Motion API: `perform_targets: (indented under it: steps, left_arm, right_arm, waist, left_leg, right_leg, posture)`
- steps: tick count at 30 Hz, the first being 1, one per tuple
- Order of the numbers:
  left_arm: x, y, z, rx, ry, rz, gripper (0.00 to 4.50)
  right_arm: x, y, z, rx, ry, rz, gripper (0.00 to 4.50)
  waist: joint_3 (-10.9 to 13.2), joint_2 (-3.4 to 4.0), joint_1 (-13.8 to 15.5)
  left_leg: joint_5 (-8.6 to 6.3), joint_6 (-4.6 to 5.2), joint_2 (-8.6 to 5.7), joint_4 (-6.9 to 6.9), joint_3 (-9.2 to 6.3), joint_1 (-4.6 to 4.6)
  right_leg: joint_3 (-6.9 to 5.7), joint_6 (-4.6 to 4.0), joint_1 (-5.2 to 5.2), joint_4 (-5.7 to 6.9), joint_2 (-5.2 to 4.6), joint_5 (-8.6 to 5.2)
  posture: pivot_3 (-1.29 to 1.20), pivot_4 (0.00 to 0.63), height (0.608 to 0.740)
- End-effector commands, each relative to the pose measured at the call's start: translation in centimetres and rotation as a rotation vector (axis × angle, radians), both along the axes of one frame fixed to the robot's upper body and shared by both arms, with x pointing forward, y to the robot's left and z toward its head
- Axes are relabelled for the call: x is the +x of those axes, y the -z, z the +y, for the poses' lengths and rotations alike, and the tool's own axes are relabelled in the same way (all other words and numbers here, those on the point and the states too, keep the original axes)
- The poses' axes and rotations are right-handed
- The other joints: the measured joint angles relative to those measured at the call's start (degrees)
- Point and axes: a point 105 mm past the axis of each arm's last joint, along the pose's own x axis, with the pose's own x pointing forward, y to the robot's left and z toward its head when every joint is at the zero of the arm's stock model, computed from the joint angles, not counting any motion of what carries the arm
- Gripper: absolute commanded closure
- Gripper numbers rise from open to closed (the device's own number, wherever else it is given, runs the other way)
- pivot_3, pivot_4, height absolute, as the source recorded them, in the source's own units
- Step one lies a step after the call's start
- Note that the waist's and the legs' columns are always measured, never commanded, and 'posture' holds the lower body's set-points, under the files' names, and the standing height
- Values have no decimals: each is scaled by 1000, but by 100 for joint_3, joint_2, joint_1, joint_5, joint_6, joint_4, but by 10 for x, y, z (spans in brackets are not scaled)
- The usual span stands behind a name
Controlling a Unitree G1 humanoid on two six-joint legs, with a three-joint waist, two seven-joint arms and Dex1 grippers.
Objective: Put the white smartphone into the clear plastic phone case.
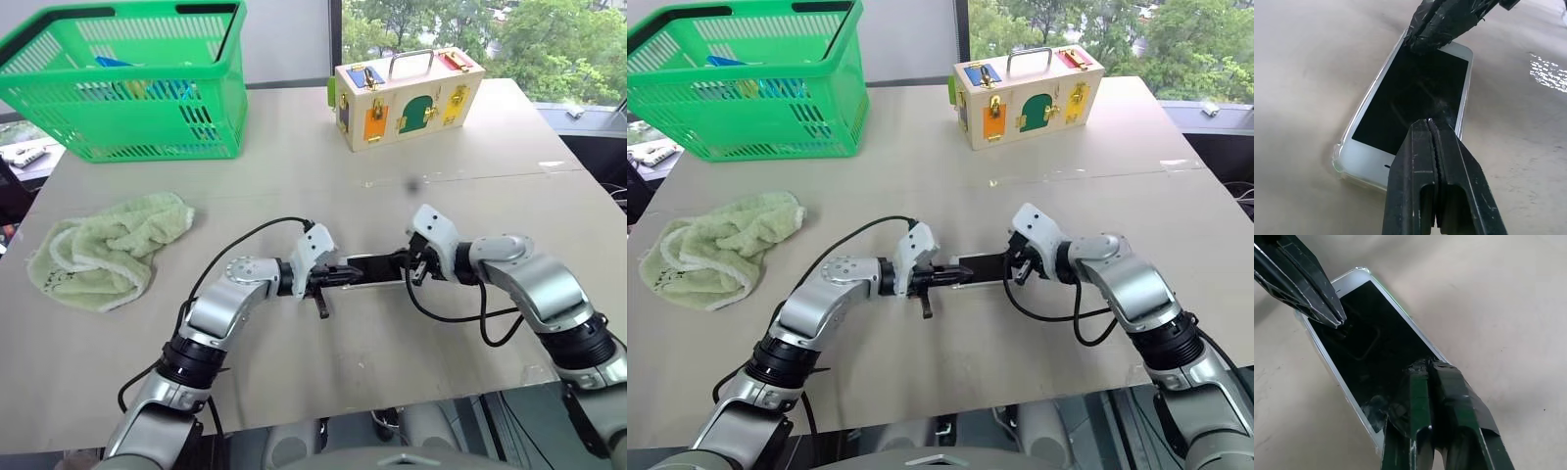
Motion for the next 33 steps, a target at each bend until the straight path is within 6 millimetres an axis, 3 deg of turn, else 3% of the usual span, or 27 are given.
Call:
perform_targets:
  steps: [1,8,14,21,23,26,28,33]
  left_arm:
    - [-2,20,4,54,-16,21,4482]
    - [-3,25,4,53,-18,12,4482]
    - [-4,21,-1,47,-14,10,4482]
    - [-4,16,-4,44,-13,16,4482]
    - [-3,14,-5,45,-14,16,4482]
    - [-3,8,-7,44,-13,15,4482]
    - [-3,7,-7,44,-13,17,4482]
    - [-5,5,-9,43,-13,21,4482]
  right_arm:
    - [-2,21,-11,-66,60,109,4500]
    - [-5,34,-16,-137,74,205,4500]
    - [-7,66,-23,-170,100,312,4500]
    - [-6,78,-34,-136,150,367,4500]
    - [-1,72,-37,-124,159,320,4500]
    - [0,30,-26,67,90,204,4500]
    - [-7,13,-25,108,31,149,4500]
    - [-24,7,-27,107,-18,162,4500]
  waist:
    - [-15,-3,8]
    - [-89,-2,50]
    - [-177,-19,47]
    - [-218,-13,47]
    - [-240,-6,48]
    - [-237,-1,59]
    - [-220,13,66]
    - [-180,34,44]
  left_leg:
    - [0,0,0,0,0,2]
    - [0,0,0,0,-3,4]
    - [-1,0,-1,0,-2,10]
    - [-18,-28,2,-23,-6,88]
    - [-19,-29,3,-42,-11,92]
    - [-19,-29,2,-51,-13,87]
    - [-18,-27,-1,-55,-15,73]
    - [-5,2,-7,-60,-7,52]
  right_leg:
    - [0,0,2,1,-1,0]
    - [-6,-1,3,1,-8,-1]
    - [-8,-1,7,1,-13,-1]
    - [-23,0,75,-20,-49,-3]
    - [-39,0,82,-40,-55,-3]
    - [-50,0,83,-55,-61,-3]
    - [-55,1,82,-65,-62,-3]
    - [-48,12,64,-72,-44,-9]
  posture:
    - [0,150,740]
    - [0,150,740]
    - [0,150,740]
    - [0,150,740]
    - [0,150,740]
    - [0,150,740]
    - [0,150,740]
    - [0,150,740]
